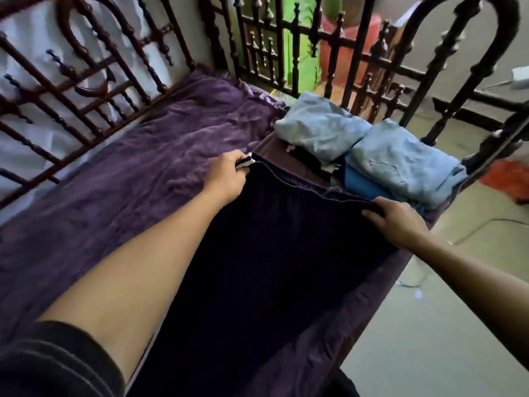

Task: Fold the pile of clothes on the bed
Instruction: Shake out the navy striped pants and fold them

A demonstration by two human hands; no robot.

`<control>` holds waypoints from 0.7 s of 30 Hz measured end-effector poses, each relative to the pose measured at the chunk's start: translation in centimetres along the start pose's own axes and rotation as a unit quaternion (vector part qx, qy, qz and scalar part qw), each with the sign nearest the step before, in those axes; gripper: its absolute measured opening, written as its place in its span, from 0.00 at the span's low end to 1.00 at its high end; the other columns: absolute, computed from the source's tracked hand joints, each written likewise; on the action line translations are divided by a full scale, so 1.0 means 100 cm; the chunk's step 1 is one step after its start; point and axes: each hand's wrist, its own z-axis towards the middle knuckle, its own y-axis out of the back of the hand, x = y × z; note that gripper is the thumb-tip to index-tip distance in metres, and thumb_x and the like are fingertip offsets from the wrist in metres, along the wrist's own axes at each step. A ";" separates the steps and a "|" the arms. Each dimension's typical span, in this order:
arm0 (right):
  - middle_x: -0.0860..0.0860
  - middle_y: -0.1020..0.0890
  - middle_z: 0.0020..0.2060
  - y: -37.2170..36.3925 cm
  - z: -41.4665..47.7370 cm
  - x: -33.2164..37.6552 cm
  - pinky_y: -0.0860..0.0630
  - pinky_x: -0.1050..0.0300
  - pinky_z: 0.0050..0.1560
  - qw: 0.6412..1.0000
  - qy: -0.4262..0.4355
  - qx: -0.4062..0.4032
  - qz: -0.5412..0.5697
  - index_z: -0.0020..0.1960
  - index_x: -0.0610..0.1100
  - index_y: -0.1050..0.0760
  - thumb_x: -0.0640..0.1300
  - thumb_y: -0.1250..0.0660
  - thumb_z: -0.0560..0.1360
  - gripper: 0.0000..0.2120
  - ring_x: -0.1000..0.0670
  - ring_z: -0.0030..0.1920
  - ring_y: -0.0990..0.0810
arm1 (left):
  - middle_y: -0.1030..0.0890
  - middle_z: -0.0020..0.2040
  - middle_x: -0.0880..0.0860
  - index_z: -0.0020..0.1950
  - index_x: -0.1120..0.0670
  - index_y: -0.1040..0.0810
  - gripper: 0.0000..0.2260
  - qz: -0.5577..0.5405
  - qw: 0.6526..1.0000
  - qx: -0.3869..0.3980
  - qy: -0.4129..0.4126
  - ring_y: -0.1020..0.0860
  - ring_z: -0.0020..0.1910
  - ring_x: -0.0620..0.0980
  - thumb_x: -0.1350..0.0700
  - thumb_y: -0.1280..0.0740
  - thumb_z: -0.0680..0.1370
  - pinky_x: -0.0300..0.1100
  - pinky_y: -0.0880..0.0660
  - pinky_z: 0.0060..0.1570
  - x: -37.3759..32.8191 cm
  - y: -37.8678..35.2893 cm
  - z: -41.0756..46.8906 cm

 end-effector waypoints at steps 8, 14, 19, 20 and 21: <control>0.40 0.19 0.47 -0.060 0.087 -0.091 0.30 0.50 0.38 0.991 -0.075 0.071 -0.083 0.53 0.47 0.31 0.56 0.39 0.78 0.13 0.37 0.45 0.21 | 0.18 0.50 0.54 0.52 0.50 0.22 0.07 0.008 0.997 0.043 0.065 0.22 0.52 0.57 0.57 0.34 0.76 0.49 0.25 0.53 -0.029 -0.137 0.097; 0.42 0.23 0.59 -0.117 0.088 -0.100 0.27 0.48 0.50 0.970 -0.064 0.191 -0.140 0.72 0.50 0.39 0.50 0.38 0.76 0.26 0.39 0.56 0.23 | 0.24 0.47 0.50 0.64 0.53 0.26 0.15 -0.010 0.988 0.072 0.138 0.25 0.50 0.53 0.59 0.35 0.78 0.45 0.27 0.53 0.034 -0.175 0.067; 0.45 0.33 0.71 -0.121 0.080 -0.045 0.35 0.45 0.63 0.965 0.076 0.148 -0.204 0.73 0.50 0.37 0.50 0.35 0.74 0.28 0.42 0.71 0.37 | 0.18 0.45 0.57 0.59 0.56 0.24 0.12 0.022 0.958 0.060 0.280 0.22 0.50 0.60 0.62 0.35 0.76 0.49 0.26 0.50 0.118 -0.127 -0.039; 0.47 0.32 0.71 -0.123 0.078 -0.029 0.35 0.45 0.63 0.961 0.106 0.150 -0.206 0.72 0.50 0.35 0.51 0.36 0.75 0.27 0.43 0.71 0.37 | 0.18 0.46 0.58 0.59 0.56 0.24 0.12 0.027 0.944 0.057 0.324 0.22 0.50 0.61 0.62 0.35 0.76 0.50 0.26 0.50 0.132 -0.117 -0.066; 0.48 0.31 0.70 -0.126 0.076 -0.012 0.34 0.47 0.62 0.955 0.134 0.163 -0.208 0.72 0.50 0.35 0.51 0.37 0.75 0.26 0.44 0.70 0.35 | 0.18 0.47 0.59 0.59 0.56 0.24 0.12 0.031 0.928 0.056 0.368 0.22 0.51 0.61 0.61 0.35 0.76 0.50 0.26 0.50 0.145 -0.107 -0.095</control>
